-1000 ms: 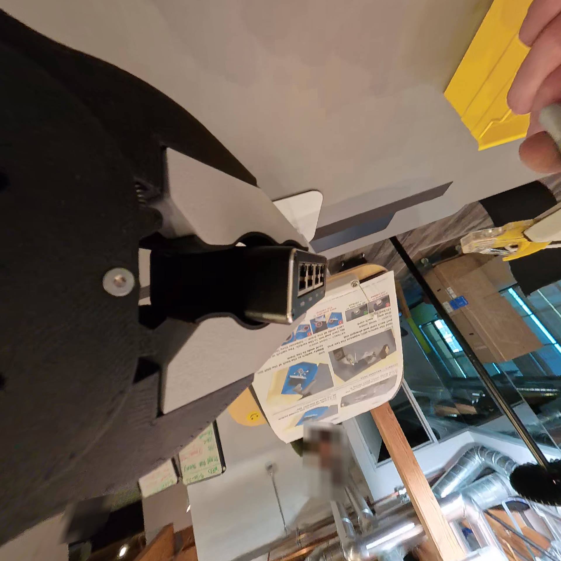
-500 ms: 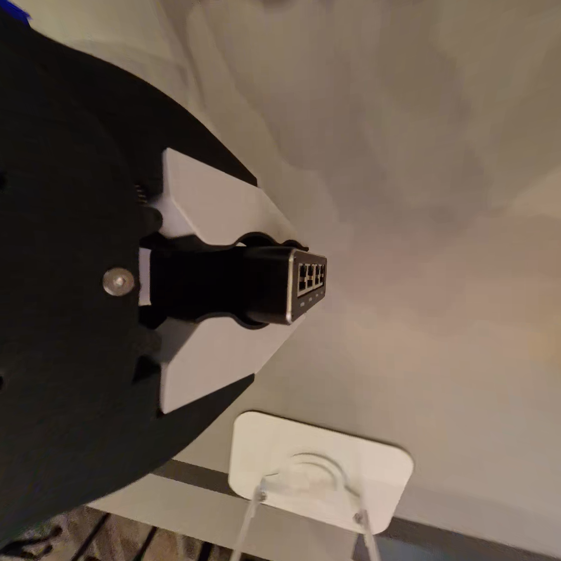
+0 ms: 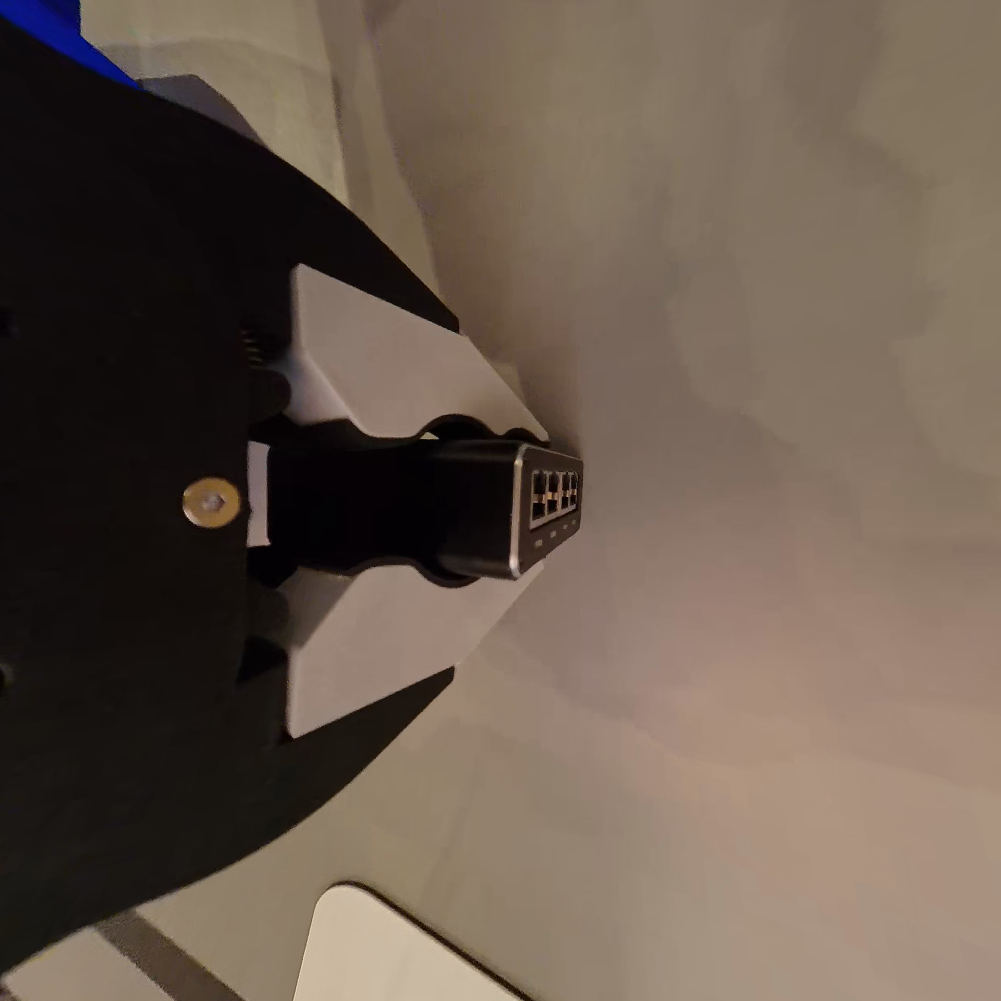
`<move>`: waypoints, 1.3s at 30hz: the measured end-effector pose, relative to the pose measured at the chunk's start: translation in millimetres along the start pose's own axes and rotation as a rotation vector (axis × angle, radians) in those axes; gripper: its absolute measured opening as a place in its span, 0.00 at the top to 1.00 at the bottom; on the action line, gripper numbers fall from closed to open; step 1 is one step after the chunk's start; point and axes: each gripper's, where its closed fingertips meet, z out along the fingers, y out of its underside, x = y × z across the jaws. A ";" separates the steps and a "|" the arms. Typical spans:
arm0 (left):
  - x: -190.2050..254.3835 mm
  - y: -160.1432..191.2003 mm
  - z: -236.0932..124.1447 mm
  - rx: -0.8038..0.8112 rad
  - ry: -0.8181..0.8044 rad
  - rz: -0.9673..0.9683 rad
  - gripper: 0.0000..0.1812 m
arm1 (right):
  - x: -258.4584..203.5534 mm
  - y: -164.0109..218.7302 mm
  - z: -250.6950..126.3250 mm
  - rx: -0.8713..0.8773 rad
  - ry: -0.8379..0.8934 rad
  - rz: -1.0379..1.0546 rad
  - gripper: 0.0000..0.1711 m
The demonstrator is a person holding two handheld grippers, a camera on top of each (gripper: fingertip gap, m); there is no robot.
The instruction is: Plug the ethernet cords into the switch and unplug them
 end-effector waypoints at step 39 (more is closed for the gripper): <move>9.3 4.4 6.4 -0.026 0.013 0.028 0.93 | 20.5 6.9 -50.8 0.034 0.363 0.003 0.79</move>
